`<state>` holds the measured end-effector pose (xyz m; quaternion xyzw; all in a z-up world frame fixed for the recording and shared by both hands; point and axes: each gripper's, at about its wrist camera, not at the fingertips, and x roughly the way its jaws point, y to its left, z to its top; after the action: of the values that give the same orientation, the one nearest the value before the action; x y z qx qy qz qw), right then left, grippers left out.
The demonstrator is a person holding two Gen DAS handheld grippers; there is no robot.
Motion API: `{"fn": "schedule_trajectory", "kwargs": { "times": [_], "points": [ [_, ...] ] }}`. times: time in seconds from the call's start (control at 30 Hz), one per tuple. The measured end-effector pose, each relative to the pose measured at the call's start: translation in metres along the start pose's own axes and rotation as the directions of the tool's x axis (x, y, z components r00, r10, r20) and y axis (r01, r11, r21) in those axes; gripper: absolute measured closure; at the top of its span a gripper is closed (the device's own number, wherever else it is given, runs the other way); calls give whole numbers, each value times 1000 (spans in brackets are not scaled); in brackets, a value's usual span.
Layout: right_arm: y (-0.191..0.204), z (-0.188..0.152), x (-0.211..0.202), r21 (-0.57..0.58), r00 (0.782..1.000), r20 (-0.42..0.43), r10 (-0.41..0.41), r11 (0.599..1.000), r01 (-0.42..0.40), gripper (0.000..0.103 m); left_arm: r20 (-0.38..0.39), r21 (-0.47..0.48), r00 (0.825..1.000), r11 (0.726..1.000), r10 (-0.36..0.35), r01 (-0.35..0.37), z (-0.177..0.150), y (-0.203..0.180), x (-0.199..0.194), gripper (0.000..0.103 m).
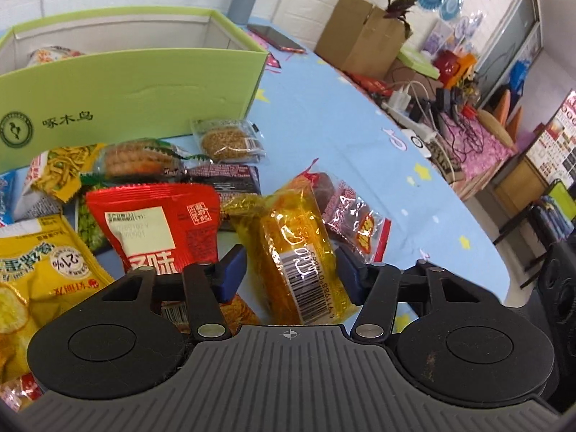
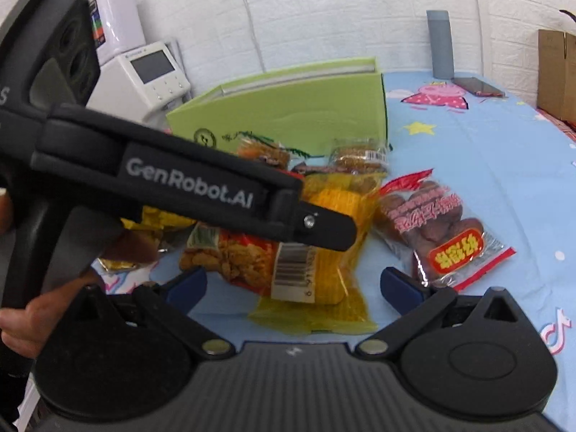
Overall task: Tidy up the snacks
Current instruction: 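Reach the left gripper to the yellow barcode pastry and grasp it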
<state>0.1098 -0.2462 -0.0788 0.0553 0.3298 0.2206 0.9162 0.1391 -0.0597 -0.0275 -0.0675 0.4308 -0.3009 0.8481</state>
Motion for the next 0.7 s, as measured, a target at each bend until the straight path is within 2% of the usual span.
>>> {"fn": "schedule_trajectory", "kwargs": {
  "times": [0.03,0.07,0.13,0.3,0.4,0.47,0.53,0.6,0.7],
  "points": [
    [0,-1,-1,6,1000,-9,19,1000,-19,1,-12,-10,1000,1000,-27,27,-2,1,-1,75],
    [0,-2,-2,14,999,-15,36,999,-36,1,-25,-20,998,998,-55,55,-4,2,-3,77],
    [4,-6,-8,11,999,-20,50,999,-50,1,-46,-42,995,995,-93,91,-13,2,-5,77],
    [15,-23,-28,-24,997,-40,59,998,-60,1,-72,-74,989,990,-126,121,-41,-8,-16,75],
    [20,-29,-37,-48,999,-36,38,998,-40,1,-70,-53,992,993,-109,106,-45,-15,-19,66],
    [20,-32,-41,-66,1000,-27,-14,998,13,1,-34,-39,997,997,-66,64,-42,-14,-25,52],
    [20,-35,-45,-67,999,-20,-47,997,45,1,-13,-18,999,999,-39,39,-41,-13,-28,45],
    [19,-36,-47,-49,998,-3,-60,997,60,1,-33,-28,999,999,-43,42,-40,-9,-22,44],
    [21,-38,-43,-34,997,18,-76,997,76,1,-54,-84,994,992,-100,95,-39,-2,-13,45]
  ]
}}
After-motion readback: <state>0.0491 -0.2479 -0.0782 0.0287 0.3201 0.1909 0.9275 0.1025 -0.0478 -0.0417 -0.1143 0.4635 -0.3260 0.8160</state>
